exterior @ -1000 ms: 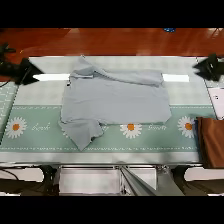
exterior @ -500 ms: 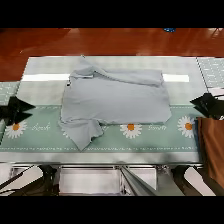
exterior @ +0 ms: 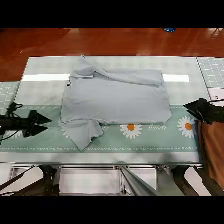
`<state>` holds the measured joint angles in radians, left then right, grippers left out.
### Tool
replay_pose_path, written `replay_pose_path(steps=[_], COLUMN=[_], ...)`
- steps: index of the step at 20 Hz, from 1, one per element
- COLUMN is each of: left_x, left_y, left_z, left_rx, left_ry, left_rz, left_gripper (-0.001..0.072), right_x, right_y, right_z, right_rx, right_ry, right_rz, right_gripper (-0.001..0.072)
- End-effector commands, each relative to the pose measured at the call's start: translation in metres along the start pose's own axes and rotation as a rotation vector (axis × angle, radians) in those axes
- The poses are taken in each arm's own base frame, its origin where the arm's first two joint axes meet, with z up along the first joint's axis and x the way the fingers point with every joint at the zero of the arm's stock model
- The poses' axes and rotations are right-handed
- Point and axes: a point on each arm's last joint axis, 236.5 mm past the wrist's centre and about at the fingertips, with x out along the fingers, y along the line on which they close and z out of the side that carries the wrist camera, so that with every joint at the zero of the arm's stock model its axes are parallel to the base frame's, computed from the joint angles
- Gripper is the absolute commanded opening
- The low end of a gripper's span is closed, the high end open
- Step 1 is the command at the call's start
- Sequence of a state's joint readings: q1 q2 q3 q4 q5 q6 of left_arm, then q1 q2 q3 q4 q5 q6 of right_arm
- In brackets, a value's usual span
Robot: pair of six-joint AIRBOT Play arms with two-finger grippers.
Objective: Fold the shirts.
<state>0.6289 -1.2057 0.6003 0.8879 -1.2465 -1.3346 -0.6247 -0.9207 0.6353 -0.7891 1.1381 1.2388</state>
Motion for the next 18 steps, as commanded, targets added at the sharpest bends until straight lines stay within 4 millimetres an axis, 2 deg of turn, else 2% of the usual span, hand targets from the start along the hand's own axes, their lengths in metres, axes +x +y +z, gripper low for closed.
replay_pose_path(steps=[1, 3, 7, 8, 9, 10, 12, 13, 15, 18], left_x=[0.03, 0.043, 0.067, 0.071, 0.073, 0.073, 0.07, 0.068, 0.066, 0.066], left_y=[-0.017, -0.027, -0.028, -0.031, -0.034, -0.039, -0.048, -0.051, -0.055, -0.055], left_z=[0.002, 0.003, -0.007, -0.008, -0.008, -0.007, -0.006, -0.005, -0.002, -0.002], left_rx=[0.01, 0.011, 0.051, 0.071, 0.09, 0.114, 0.147, 0.162, 0.182, 0.191], left_ry=[0.005, 0.009, 0.061, 0.059, 0.055, 0.052, 0.054, 0.056, 0.049, 0.048], left_rz=[-0.028, -0.042, -0.004, 0.0, -0.006, -0.023, -0.048, -0.053, -0.057, -0.058], left_gripper=[0.0509, 0.0509, 0.0506, 0.0455, 0.0222, 0.0025, 0.0022, 0.0022, 0.0022, 0.0022], right_x=[0.0, 0.0, 0.0, 0.0, 0.0, -0.002, -0.007, -0.009, -0.006, 0.02], right_y=[0.001, 0.001, 0.0, -0.001, -0.002, -0.006, -0.027, -0.048, -0.073, -0.072], right_z=[-0.001, -0.001, 0.001, 0.004, 0.007, 0.01, 0.011, 0.004, -0.022, -0.06], right_rx=[-0.002, -0.002, 0.004, 0.009, 0.008, 0.005, 0.024, 0.043, 0.103, 0.191], right_ry=[0.002, 0.002, -0.009, -0.02, -0.032, -0.045, -0.049, -0.022, 0.063, 0.218], right_rz=[0.006, 0.006, 0.003, -0.001, -0.008, -0.024, -0.093, -0.181, -0.269, -0.191], right_gripper=[0.0402, 0.0402, 0.0402, 0.0402, 0.0402, 0.0402, 0.0402, 0.0402, 0.0402, 0.0402])
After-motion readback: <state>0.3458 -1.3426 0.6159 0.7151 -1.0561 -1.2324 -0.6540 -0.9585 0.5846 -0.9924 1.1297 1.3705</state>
